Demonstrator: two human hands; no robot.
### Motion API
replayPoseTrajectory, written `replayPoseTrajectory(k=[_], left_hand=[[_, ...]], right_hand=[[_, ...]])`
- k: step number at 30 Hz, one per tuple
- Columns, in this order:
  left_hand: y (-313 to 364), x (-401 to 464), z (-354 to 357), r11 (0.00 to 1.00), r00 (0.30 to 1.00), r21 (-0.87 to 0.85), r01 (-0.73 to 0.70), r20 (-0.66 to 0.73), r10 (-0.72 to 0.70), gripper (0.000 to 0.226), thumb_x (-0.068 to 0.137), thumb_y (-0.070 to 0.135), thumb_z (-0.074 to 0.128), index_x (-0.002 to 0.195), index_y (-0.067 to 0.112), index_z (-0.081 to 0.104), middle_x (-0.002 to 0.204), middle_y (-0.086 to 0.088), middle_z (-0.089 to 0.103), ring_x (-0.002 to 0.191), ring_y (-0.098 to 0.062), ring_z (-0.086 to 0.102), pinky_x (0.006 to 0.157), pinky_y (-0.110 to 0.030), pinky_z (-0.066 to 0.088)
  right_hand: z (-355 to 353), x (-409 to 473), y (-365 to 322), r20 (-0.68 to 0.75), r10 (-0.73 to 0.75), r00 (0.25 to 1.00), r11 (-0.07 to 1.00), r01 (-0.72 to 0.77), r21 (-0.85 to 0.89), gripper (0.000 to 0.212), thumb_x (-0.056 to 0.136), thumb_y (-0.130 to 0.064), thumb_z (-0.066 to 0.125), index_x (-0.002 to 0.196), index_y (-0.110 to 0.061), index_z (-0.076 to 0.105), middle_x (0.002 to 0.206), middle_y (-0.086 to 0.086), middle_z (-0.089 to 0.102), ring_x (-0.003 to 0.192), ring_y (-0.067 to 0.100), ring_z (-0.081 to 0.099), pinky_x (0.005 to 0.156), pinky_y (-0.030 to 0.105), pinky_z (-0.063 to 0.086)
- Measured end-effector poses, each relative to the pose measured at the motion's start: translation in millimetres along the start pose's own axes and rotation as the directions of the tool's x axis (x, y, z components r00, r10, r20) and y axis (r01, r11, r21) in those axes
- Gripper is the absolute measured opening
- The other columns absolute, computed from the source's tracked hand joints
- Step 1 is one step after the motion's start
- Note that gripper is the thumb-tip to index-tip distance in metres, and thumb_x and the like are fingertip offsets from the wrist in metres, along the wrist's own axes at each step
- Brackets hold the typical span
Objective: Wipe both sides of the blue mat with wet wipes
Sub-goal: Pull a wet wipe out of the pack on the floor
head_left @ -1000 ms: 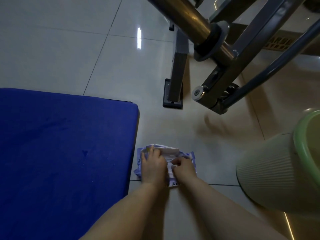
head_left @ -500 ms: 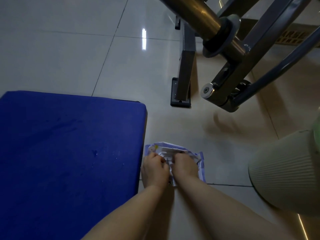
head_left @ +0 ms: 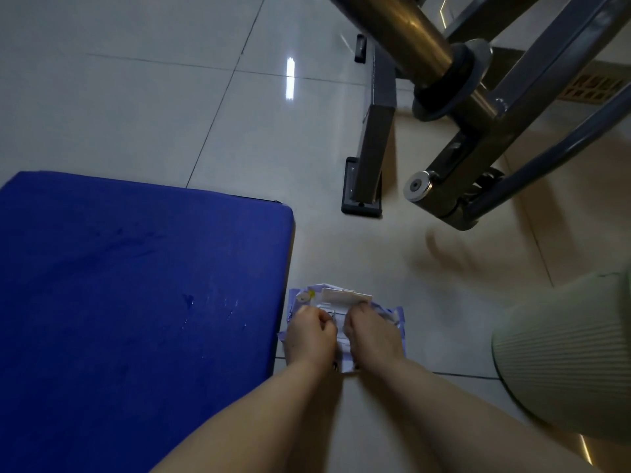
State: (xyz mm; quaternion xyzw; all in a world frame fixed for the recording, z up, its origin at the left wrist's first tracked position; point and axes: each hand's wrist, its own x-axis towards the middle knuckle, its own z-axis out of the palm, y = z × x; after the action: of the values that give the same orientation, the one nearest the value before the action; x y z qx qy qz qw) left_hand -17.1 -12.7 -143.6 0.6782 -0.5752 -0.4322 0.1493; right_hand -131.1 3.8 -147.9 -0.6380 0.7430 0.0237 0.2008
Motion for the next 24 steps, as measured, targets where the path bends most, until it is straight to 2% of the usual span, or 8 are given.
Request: replayPoseTrajectory(k=[4,7,11,14,16,20,22,24], left_hand=[[3,-2,2,0.999,1.000,-0.034,0.005,0.026,-0.004,0.025,0.095,0.014,0.051,0.072,0.019,0.057,0.073,0.001,0.059,0.068,-0.011,0.059,0.066,-0.034,0.056],[2,-1,-2,1.000,0.999,-0.004,0.006,0.035,-0.006,0.023,0.095,0.016,0.053,0.072,0.019,0.057,0.077,0.002,0.059,0.068,-0.009,0.057,0.057,-0.026,0.048],[3,-1,-5,1.000,1.000,0.005,-0.012,0.029,0.012,0.023,0.094,0.017,0.055,0.071,0.020,0.054,0.083,0.001,0.058,0.069,-0.008,0.054,0.055,-0.018,0.038],[6,-2,-1,0.998,0.999,0.046,-0.038,0.004,0.038,0.021,0.093,0.018,0.057,0.073,0.023,0.054,0.082,0.005,0.057,0.071,-0.007,0.056,0.058,-0.022,0.047],[8,-3,1,0.995,0.997,0.070,-0.076,-0.010,0.077,0.022,0.092,0.018,0.057,0.072,0.026,0.053,0.082,0.005,0.059,0.074,-0.010,0.058,0.065,-0.031,0.055],[11,-6,2,0.961,0.979,0.184,-0.206,0.025,0.205,0.014,0.094,0.025,0.053,0.080,0.026,0.056,0.096,0.004,0.056,0.088,-0.013,0.057,0.077,-0.035,0.052],[8,-9,5,0.888,0.955,0.352,-0.295,0.145,0.260,0.015,0.095,0.032,0.050,0.104,0.025,0.060,0.113,0.002,0.051,0.105,-0.018,0.053,0.089,-0.038,0.049],[1,-12,9,0.654,0.889,0.607,-0.452,0.373,0.268,0.042,0.092,0.039,0.051,0.131,0.023,0.046,0.132,-0.007,0.037,0.122,-0.026,0.041,0.100,-0.047,0.039]], right_hand=[[1,-2,1,0.070,-0.057,0.996,0.985,0.045,0.165,0.008,0.095,-0.015,0.044,0.089,-0.020,0.042,0.103,0.006,0.055,0.098,0.025,0.054,0.068,0.031,0.033],[-1,-3,-2,-0.042,0.018,0.999,0.932,-0.002,0.364,0.013,0.094,-0.009,0.046,0.087,-0.017,0.039,0.091,0.006,0.052,0.085,0.025,0.051,0.067,0.034,0.033],[-11,-11,1,-0.182,0.128,0.975,0.830,-0.005,0.558,0.014,0.095,-0.002,0.043,0.087,-0.013,0.040,0.072,-0.004,0.051,0.064,0.012,0.048,0.057,0.020,0.031],[-15,-15,6,-0.200,0.070,0.977,0.863,0.041,0.504,0.012,0.091,0.000,0.046,0.095,-0.011,0.049,0.088,0.004,0.058,0.079,0.019,0.053,0.064,0.012,0.034],[-13,-17,11,-0.237,-0.013,0.971,0.915,0.107,0.389,0.026,0.080,0.002,0.052,0.103,-0.008,0.058,0.099,0.009,0.061,0.091,0.025,0.058,0.073,0.015,0.034],[-36,-21,22,-0.525,-0.058,0.849,0.951,0.207,0.230,0.019,0.084,-0.025,0.048,0.078,-0.014,0.062,0.071,0.004,0.061,0.064,0.023,0.057,0.059,0.027,0.035],[-54,-21,27,-0.634,-0.044,0.772,0.940,0.246,0.235,0.027,0.089,-0.029,0.042,0.075,-0.013,0.059,0.067,0.004,0.056,0.061,0.023,0.052,0.060,0.034,0.038],[-64,-22,27,-0.669,-0.005,0.743,0.898,0.298,0.323,0.027,0.092,-0.028,0.038,0.073,-0.014,0.051,0.069,0.004,0.050,0.062,0.023,0.050,0.060,0.038,0.040]])
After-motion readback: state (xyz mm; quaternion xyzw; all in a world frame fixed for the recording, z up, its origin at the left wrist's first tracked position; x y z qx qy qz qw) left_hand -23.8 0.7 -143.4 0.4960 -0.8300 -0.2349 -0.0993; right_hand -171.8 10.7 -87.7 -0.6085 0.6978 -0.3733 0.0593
